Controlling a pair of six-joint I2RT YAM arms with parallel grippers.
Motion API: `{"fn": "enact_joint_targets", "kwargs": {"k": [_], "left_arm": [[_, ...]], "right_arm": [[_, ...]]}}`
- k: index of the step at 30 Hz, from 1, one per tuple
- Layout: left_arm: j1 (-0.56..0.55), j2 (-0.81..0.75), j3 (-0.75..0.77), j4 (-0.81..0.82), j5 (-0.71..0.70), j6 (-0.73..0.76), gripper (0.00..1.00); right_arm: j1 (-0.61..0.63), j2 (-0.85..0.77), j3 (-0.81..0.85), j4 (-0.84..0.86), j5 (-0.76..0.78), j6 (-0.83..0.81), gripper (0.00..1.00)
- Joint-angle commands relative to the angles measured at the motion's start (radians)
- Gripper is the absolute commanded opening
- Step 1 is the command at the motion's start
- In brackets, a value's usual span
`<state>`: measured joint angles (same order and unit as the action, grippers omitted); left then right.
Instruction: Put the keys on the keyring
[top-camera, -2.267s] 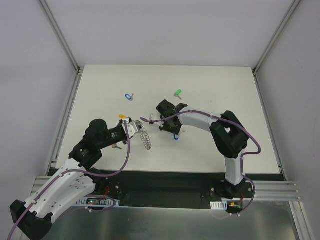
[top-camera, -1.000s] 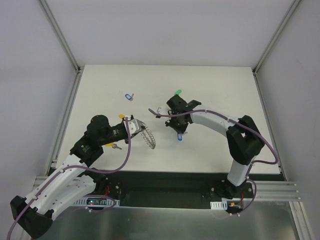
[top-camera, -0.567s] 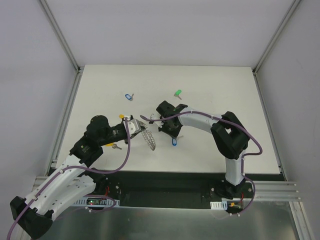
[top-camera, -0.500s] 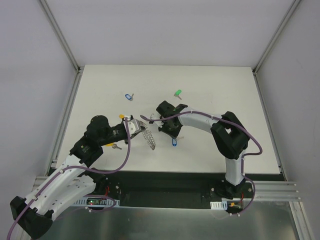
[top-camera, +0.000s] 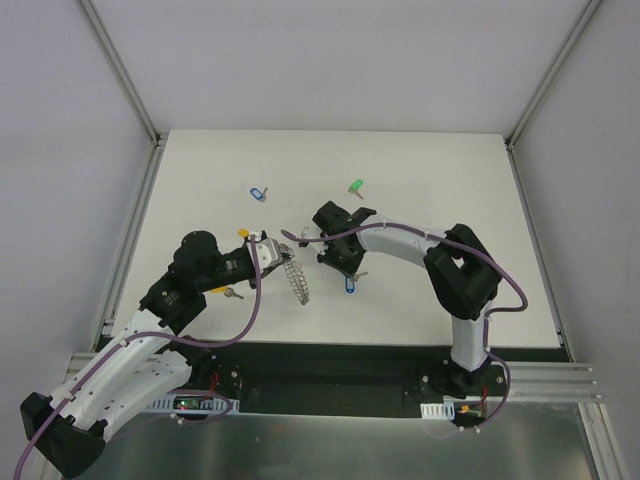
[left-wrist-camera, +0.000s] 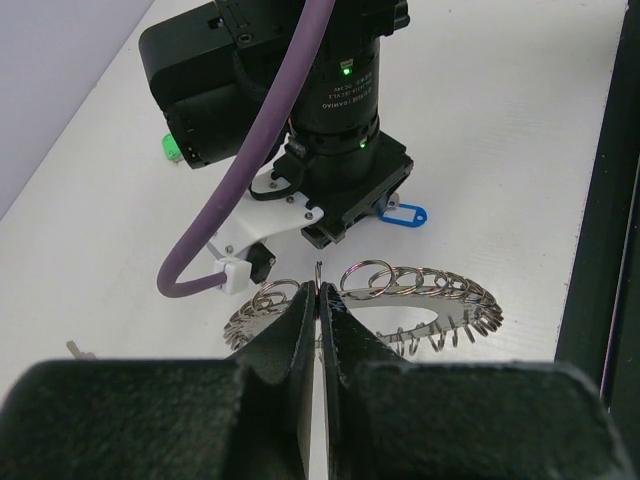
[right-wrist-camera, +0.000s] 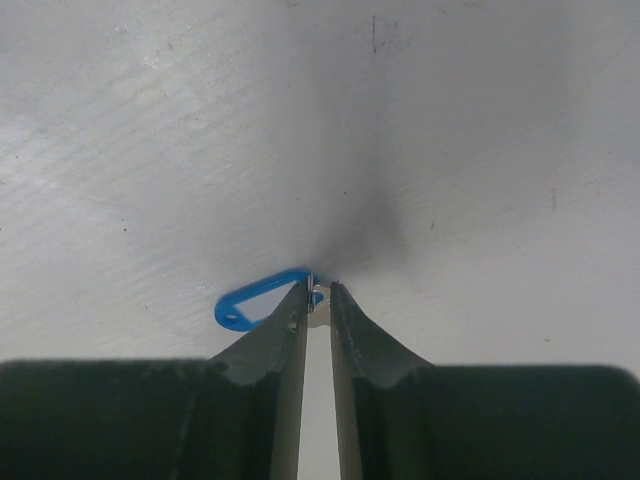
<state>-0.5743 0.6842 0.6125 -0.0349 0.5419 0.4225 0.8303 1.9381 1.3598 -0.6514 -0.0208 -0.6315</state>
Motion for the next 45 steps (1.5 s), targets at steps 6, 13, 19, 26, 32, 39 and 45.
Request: {"fn": "enact_joint_targets", "kwargs": {"k": [6,13,19,26,32,39,45], "left_arm": [[0.005,-0.005,0.007,0.052,0.013,-0.013,0.0],[0.005,-0.009,0.006,0.05,0.016,-0.014,0.0],[0.005,-0.009,0.007,0.05,0.016,-0.016,0.0],[0.005,-0.012,0.006,0.05,0.018,-0.019,0.0],[0.005,-0.015,0.01,0.05,0.027,-0.022,0.0],[0.005,0.003,0.039,0.05,0.062,-0.025,0.0],[0.005,0.041,0.098,0.047,0.104,-0.025,0.0]], "right_arm": [[0.006,-0.068,0.013,-0.031,0.015,0.016,0.18],[0.006,-0.054,-0.002,-0.022,0.009,0.019,0.15],[0.006,-0.045,-0.013,-0.014,0.001,0.019,0.11],[0.004,-0.042,-0.021,-0.013,-0.008,0.019,0.09],[-0.002,-0.076,-0.031,-0.008,-0.011,0.021,0.01],[-0.031,-0.243,-0.086,0.044,-0.065,0.003,0.01],[-0.074,-0.47,-0.185,0.139,-0.154,-0.042,0.01]]}}
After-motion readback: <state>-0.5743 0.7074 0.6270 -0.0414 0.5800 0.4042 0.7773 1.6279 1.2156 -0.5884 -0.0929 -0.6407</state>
